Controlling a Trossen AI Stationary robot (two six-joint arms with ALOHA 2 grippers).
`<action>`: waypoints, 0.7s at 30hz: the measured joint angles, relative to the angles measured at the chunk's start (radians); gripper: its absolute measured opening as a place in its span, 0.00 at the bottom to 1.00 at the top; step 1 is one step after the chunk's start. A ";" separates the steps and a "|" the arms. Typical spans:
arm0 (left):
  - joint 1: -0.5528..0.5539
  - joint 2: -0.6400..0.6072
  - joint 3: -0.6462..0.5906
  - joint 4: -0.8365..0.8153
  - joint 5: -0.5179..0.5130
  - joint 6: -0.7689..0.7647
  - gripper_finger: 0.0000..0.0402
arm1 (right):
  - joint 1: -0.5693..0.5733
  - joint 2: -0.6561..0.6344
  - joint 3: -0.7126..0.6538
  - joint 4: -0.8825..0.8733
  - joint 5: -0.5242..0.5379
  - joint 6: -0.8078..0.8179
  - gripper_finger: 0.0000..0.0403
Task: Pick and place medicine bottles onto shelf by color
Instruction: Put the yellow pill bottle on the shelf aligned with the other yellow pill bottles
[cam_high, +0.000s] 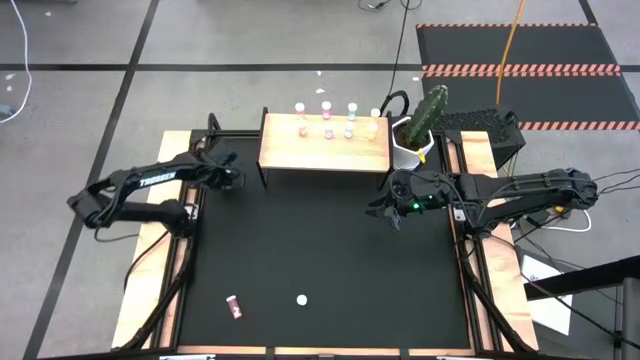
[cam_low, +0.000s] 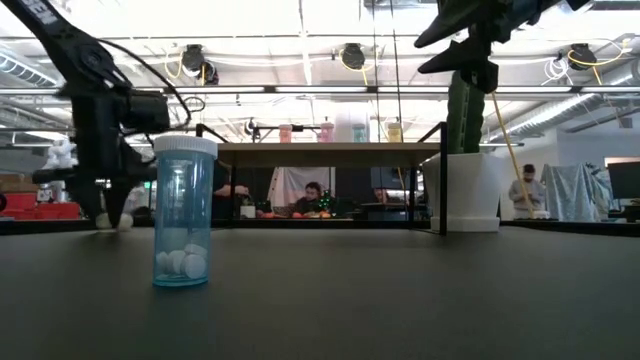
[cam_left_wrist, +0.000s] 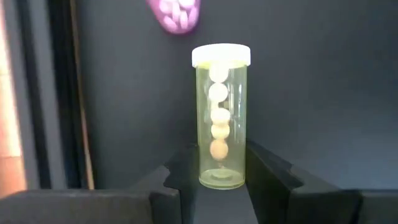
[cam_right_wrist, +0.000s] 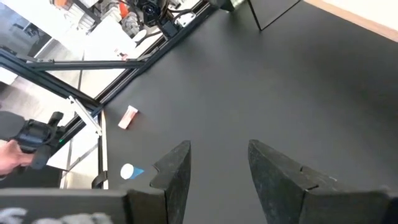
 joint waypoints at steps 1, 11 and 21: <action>-0.007 -0.027 0.001 -0.016 0.000 -0.010 0.29 | 0.000 0.000 0.000 0.000 0.000 0.002 0.38; -0.165 -0.300 0.002 -0.117 0.098 -0.093 0.29 | 0.026 0.000 0.000 0.138 0.000 0.026 0.38; -0.415 -0.439 0.004 -0.120 0.305 -0.156 0.29 | 0.156 0.006 0.000 0.263 0.112 0.032 0.38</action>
